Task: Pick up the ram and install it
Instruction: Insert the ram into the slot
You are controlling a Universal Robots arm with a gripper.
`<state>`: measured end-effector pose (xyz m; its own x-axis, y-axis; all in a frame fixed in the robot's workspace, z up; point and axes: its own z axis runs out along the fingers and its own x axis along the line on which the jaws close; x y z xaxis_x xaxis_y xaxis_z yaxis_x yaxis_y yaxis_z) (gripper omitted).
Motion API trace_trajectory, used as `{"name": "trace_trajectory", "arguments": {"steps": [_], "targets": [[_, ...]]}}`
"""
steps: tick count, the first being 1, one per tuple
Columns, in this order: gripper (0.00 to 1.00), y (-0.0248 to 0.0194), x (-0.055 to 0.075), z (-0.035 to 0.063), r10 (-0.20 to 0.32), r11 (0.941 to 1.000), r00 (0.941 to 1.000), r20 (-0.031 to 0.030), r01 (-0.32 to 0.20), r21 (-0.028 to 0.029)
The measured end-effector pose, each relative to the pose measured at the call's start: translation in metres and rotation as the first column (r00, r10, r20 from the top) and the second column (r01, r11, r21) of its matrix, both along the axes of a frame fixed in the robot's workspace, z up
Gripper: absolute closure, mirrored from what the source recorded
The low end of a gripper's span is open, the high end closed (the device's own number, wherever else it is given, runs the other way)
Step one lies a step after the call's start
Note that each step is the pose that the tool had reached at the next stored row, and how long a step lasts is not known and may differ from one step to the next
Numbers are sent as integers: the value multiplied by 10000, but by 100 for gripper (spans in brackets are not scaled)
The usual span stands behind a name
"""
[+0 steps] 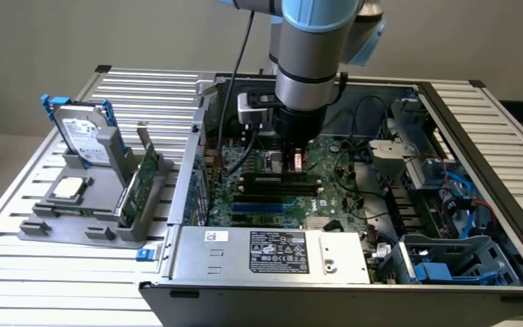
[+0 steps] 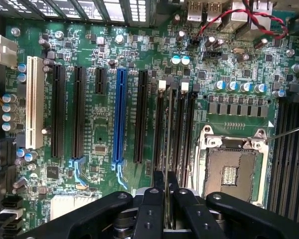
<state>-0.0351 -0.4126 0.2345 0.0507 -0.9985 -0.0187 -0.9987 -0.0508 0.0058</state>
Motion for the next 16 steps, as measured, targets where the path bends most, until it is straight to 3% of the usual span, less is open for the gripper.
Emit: {"name": "trace_trajectory", "arguments": {"steps": [8, 16], "targets": [[86, -8, 6, -14, -101, 9999, 9999, 1, 101, -2], [86, -54, 6, -22, -106, 9999, 9999, 1, 106, -9]]}}
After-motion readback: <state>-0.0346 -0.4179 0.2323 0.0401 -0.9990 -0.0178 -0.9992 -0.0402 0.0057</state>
